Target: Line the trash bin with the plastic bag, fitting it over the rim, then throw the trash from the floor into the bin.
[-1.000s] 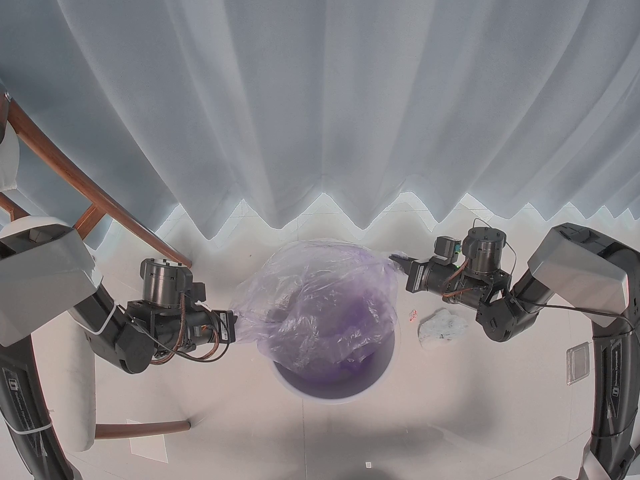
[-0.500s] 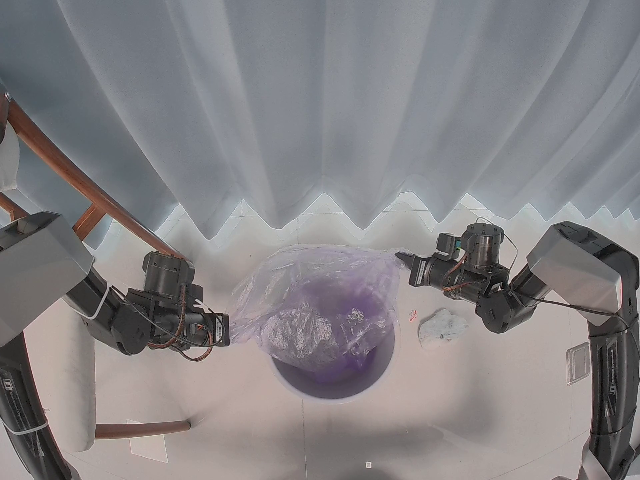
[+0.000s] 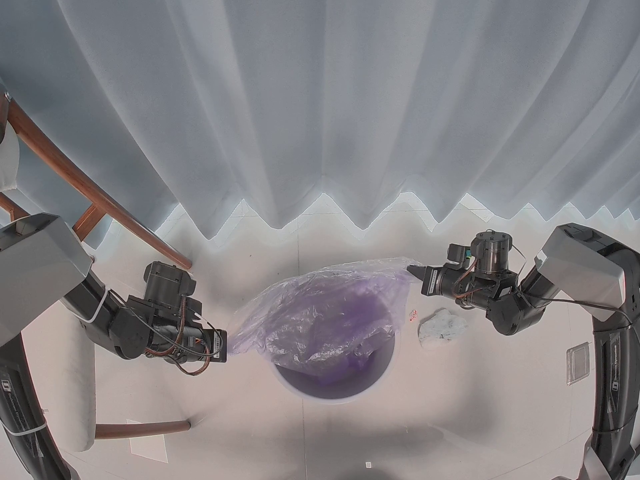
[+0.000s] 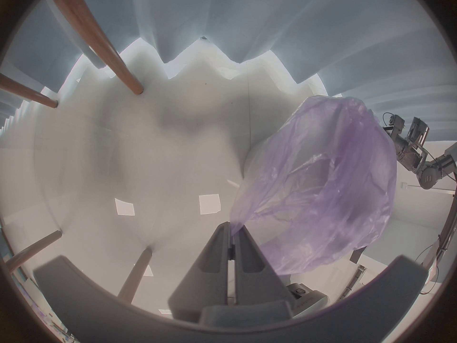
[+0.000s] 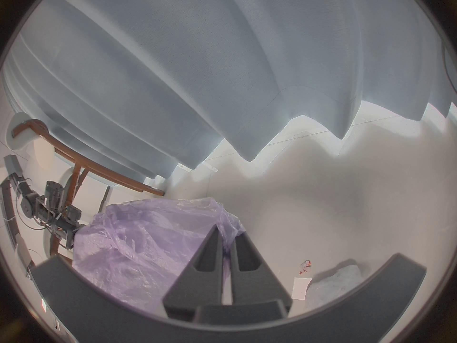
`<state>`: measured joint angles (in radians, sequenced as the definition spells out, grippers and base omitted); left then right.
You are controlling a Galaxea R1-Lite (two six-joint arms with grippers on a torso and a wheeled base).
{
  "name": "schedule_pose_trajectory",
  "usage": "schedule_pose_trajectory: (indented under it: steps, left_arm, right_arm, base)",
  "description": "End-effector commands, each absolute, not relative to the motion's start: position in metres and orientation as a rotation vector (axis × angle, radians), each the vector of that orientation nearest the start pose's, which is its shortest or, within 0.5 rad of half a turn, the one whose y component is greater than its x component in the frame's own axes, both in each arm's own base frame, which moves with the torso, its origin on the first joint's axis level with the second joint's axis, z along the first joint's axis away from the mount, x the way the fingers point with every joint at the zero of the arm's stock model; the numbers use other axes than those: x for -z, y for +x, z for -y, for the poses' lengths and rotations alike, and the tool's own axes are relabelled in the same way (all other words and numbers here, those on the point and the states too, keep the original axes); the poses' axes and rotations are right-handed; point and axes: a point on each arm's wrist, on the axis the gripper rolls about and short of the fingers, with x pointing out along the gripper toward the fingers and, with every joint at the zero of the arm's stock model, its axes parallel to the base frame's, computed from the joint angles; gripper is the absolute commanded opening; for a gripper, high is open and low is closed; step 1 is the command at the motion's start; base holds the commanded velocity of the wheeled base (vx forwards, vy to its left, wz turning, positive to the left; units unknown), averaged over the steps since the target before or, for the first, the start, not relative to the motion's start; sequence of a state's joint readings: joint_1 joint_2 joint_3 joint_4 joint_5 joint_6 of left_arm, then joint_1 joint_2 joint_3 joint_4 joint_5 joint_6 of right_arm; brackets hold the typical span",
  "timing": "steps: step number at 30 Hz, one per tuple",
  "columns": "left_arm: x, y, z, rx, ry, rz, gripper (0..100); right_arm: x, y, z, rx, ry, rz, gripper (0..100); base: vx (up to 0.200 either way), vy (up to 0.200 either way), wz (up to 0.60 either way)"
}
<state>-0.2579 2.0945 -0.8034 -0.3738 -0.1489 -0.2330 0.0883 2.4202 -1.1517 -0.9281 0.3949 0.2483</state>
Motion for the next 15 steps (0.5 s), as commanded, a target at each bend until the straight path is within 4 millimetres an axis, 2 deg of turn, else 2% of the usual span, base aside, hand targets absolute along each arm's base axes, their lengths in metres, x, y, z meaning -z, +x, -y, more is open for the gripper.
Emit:
schedule_pose_trajectory:
  steps: [1, 4, 9, 11, 15]
  left_arm:
    - [-0.037, 0.313, 0.091, 0.285, -0.159, -0.957, 0]
    - [-0.046, 0.306, 0.092, 0.306, -0.156, -0.942, 0]
    - [-0.042, 0.287, 0.092, 0.318, -0.14, -0.982, 0]
    - [-0.04, 0.281, 0.094, 0.325, -0.133, -0.997, 0]
    - [-0.034, 0.271, 0.093, 0.324, -0.125, -1.031, 0]
  right_arm:
    - [-0.033, 0.434, -0.043, -0.456, 0.299, -0.386, 0]
    - [-0.044, 0.424, -0.043, -0.497, 0.302, -0.383, 0]
    - [-0.051, 0.41, -0.044, -0.519, 0.305, -0.393, 0]
    - [-0.05, 0.405, -0.044, -0.526, 0.304, -0.397, 0]
    - [-0.031, 0.386, -0.042, -0.531, 0.267, -0.428, 0]
  base:
    - [0.0, 0.0, 0.0]
    - [0.0, 0.0, 0.0]
    - [0.0, 0.0, 0.0]
    - [0.0, 0.0, 0.0]
    - [0.0, 0.0, 0.0]
